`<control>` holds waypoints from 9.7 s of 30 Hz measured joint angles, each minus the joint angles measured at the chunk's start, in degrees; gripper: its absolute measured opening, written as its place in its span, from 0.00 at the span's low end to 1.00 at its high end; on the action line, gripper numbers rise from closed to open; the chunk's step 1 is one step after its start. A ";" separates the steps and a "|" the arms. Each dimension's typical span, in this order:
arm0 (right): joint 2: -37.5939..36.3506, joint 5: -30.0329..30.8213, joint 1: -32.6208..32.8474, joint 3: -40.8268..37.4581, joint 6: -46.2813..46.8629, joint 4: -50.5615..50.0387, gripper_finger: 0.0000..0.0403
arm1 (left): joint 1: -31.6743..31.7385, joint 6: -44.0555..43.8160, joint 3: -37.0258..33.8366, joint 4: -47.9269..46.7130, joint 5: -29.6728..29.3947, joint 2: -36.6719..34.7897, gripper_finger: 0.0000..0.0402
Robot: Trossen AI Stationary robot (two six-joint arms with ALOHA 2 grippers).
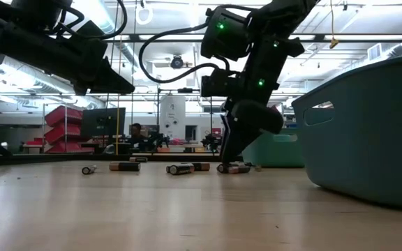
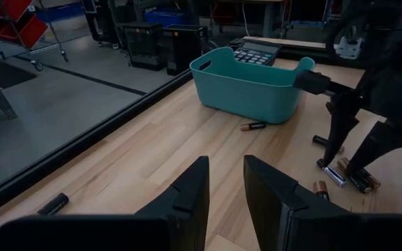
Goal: Sort batteries
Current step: Put the silver battery into the green bin, then put the black battery into the blue bin
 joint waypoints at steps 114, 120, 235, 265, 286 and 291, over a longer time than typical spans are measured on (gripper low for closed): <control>-18.60 -3.32 -6.59 0.42 6.35 -12.03 0.02 | 0.01 0.37 0.02 0.96 -0.04 0.00 0.23; -24.46 -3.32 -14.41 0.44 3.53 -17.99 0.02 | -0.01 0.37 0.02 0.94 -0.02 0.00 0.23; -34.23 -1.99 -2.01 -2.20 7.86 -16.06 0.14 | -0.01 -3.91 0.05 2.96 26.03 22.32 0.34; -34.21 -1.99 -1.64 -2.20 9.33 -16.03 0.14 | -0.01 -4.00 0.15 6.08 23.26 31.45 0.08; -34.16 4.03 7.30 -9.31 5.30 7.59 0.14 | -0.91 11.08 1.56 36.13 26.12 31.63 0.07; -34.16 3.82 7.37 -17.66 -0.57 28.95 0.14 | -0.91 20.51 6.45 39.11 26.07 31.56 0.07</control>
